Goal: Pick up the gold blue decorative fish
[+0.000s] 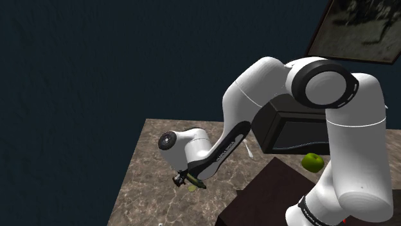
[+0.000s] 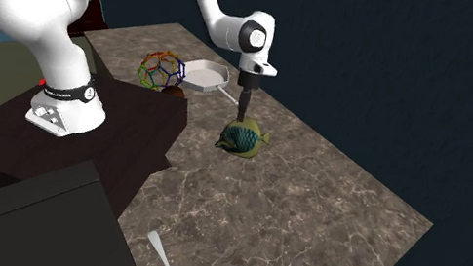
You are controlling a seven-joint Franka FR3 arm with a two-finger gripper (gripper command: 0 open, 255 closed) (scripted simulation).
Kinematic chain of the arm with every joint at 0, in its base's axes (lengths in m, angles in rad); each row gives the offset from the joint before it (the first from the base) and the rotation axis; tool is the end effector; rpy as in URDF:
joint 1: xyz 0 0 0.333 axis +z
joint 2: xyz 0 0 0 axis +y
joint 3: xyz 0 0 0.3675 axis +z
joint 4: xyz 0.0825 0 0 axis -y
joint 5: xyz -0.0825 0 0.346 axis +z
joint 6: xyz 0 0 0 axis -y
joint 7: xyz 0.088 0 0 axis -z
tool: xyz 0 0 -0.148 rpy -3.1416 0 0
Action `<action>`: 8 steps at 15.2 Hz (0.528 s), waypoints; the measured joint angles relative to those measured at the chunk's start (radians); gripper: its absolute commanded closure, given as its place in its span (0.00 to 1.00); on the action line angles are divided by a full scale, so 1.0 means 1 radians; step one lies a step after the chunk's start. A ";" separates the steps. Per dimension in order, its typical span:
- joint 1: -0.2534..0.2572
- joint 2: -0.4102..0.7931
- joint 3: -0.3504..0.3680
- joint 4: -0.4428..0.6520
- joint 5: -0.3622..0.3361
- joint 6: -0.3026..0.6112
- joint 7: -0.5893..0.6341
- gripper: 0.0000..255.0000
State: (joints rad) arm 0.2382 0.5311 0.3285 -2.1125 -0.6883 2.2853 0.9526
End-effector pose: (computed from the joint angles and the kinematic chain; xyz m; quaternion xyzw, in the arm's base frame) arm 0.4729 0.2606 0.1890 0.9790 0.0657 -0.0071 0.1926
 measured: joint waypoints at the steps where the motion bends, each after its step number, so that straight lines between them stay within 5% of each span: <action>1: 0.004 0.012 -0.004 0.004 -0.007 0.006 0.007 0.00; 2: 0.005 0.020 -0.008 0.003 -0.014 0.014 0.013 0.00; 3: 0.007 0.025 -0.010 0.005 -0.017 0.016 0.016 1.00; 8: 0.009 0.030 -0.011 0.009 -0.019 0.018 0.018 1.00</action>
State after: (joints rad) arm 0.2467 0.5611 0.3175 -2.1032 -0.7076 2.3030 0.9703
